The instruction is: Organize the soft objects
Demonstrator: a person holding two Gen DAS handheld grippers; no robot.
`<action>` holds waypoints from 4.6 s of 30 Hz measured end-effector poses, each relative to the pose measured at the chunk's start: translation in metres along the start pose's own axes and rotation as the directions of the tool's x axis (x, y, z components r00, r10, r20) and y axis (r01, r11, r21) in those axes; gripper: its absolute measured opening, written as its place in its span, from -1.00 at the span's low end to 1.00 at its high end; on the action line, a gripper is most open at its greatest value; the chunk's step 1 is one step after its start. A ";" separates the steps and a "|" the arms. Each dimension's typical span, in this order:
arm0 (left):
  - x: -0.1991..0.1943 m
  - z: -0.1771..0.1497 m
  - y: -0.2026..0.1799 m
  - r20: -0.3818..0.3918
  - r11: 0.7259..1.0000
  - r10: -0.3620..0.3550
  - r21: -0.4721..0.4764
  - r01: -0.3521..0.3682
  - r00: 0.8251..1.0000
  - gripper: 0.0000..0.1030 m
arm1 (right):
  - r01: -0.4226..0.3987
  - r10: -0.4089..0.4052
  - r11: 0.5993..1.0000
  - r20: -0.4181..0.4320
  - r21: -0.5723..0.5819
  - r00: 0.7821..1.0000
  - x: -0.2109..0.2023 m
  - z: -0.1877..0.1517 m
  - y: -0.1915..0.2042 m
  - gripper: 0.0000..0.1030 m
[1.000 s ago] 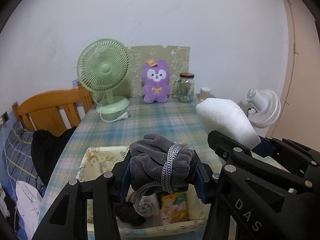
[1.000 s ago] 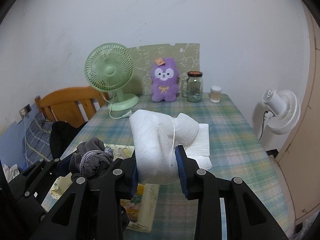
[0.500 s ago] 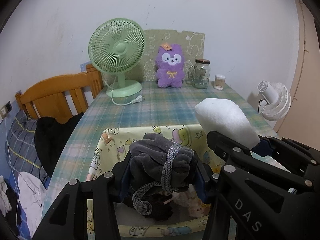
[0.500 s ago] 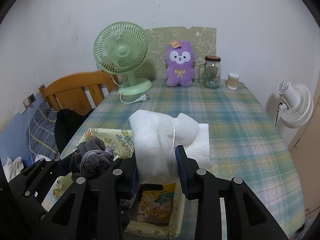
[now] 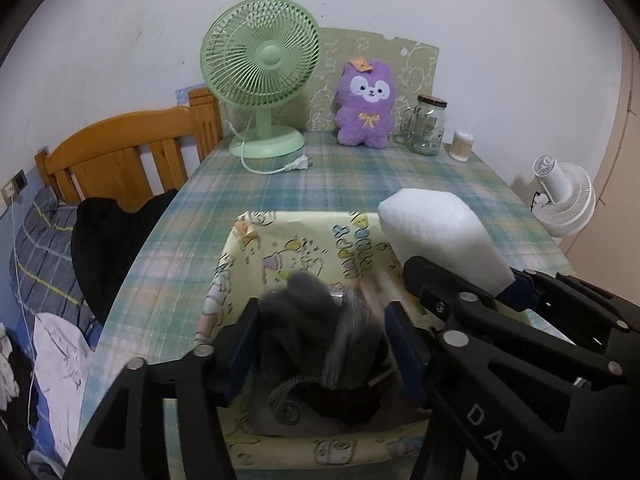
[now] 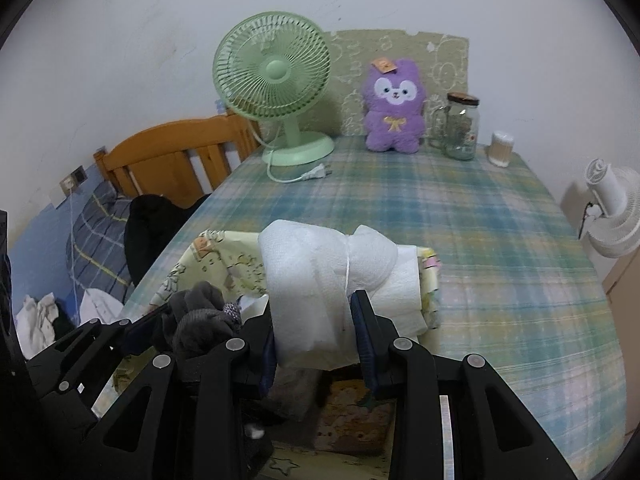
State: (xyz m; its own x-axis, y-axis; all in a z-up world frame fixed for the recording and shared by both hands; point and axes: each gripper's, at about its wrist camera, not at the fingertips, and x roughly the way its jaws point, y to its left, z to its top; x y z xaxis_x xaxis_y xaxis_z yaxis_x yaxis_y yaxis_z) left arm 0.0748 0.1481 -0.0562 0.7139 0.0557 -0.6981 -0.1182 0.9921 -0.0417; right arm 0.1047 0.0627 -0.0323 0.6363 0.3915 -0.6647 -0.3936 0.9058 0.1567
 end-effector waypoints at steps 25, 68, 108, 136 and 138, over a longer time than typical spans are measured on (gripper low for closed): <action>-0.012 -0.005 0.007 -0.004 0.999 -0.043 -0.028 0.043 0.999 0.66 | 0.019 -0.019 1.000 -0.001 -0.012 1.000 -0.006 -0.001 0.012 0.66; -0.091 0.016 -0.122 0.210 0.990 -0.114 0.104 0.094 0.971 0.94 | 0.202 -0.231 0.970 0.258 0.134 0.938 -0.161 -0.010 -0.103 0.95; -0.149 0.018 -0.139 0.357 0.999 -0.008 0.049 -0.010 0.934 1.00 | 0.240 -0.291 0.954 0.373 0.178 0.881 -0.240 -0.020 -0.146 1.00; -0.150 0.014 -0.125 0.366 1.000 -0.006 0.020 -0.002 0.930 1.00 | 0.252 -0.295 0.954 0.376 0.160 0.878 -0.240 -0.018 -0.138 0.99; -0.150 0.014 -0.126 0.366 1.000 -0.005 0.018 -0.002 0.931 0.99 | 0.252 -0.296 0.954 0.374 0.163 0.879 -0.240 -0.018 -0.138 0.99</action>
State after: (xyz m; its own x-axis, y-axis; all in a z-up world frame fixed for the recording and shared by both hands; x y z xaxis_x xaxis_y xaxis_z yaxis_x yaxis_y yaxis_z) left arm -0.0078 0.0164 0.0643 0.9176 0.0884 -0.3876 -0.1071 0.9939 -0.0269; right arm -0.0061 -0.1593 0.0926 0.9240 0.1369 -0.3571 -0.1075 0.9891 0.1011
